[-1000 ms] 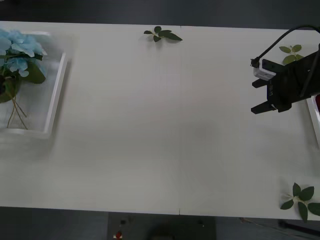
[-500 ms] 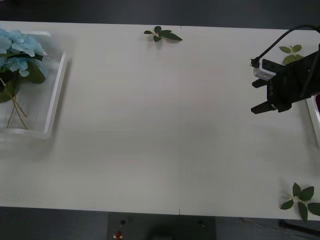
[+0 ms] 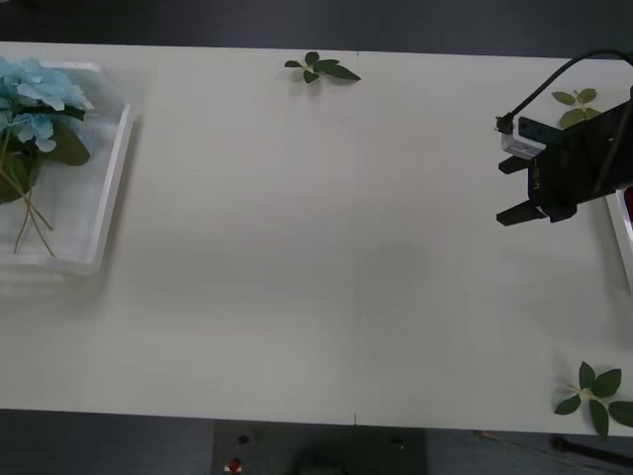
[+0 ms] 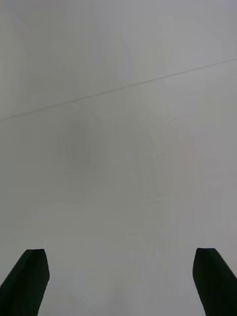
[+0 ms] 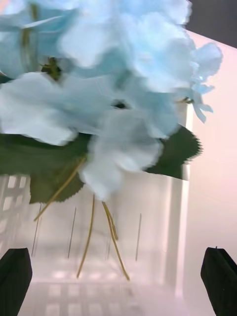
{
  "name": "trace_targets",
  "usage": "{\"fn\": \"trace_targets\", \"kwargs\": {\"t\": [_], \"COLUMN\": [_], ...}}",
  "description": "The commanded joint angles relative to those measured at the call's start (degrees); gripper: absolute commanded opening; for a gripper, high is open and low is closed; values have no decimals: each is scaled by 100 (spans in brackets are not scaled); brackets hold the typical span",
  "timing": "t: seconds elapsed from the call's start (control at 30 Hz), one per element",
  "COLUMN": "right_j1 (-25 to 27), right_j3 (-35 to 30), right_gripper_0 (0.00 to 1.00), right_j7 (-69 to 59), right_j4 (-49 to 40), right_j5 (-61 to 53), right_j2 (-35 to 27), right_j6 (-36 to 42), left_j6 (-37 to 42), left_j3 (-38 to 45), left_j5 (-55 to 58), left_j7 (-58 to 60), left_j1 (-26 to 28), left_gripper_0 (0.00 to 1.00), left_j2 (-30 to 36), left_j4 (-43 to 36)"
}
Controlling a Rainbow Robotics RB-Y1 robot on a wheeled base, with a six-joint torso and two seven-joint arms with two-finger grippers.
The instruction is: Put the red flowers into the right box and the blue flowers into the left box
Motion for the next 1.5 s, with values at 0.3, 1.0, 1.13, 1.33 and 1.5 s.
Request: {"fn": "trace_targets", "kwargs": {"t": [0.3, 1.0, 1.13, 1.33, 1.5], "right_j1": [9, 9, 9, 9, 9], "right_j3": [-39, -39, -39, -39, -39], "right_gripper_0": [85, 86, 86, 86, 86], "right_j7": [-5, -5, -5, -5, -5], "right_j4": [-114, -114, -114, -114, -114], "right_j5": [-1, -1, -1, -1, -1], "right_j2": [-131, -131, -131, -131, -131], "right_j6": [-11, -11, -11, -11, -11], "left_j6": [2243, 872, -15, -903, -499], "left_j3": [1646, 530, -6, -815, -1263], "left_j5": [147, 3707, 3795, 2626, 1264], "left_j7": [-263, 1020, 994, 959, -17], "left_j1": [-43, -175, -166, -166, -166], "left_gripper_0": [100, 100, 100, 100, 100], "left_j2": [699, 198, 66, 119, 119], "left_j4": [-243, -1412, -2045, -3213, -3846]}}
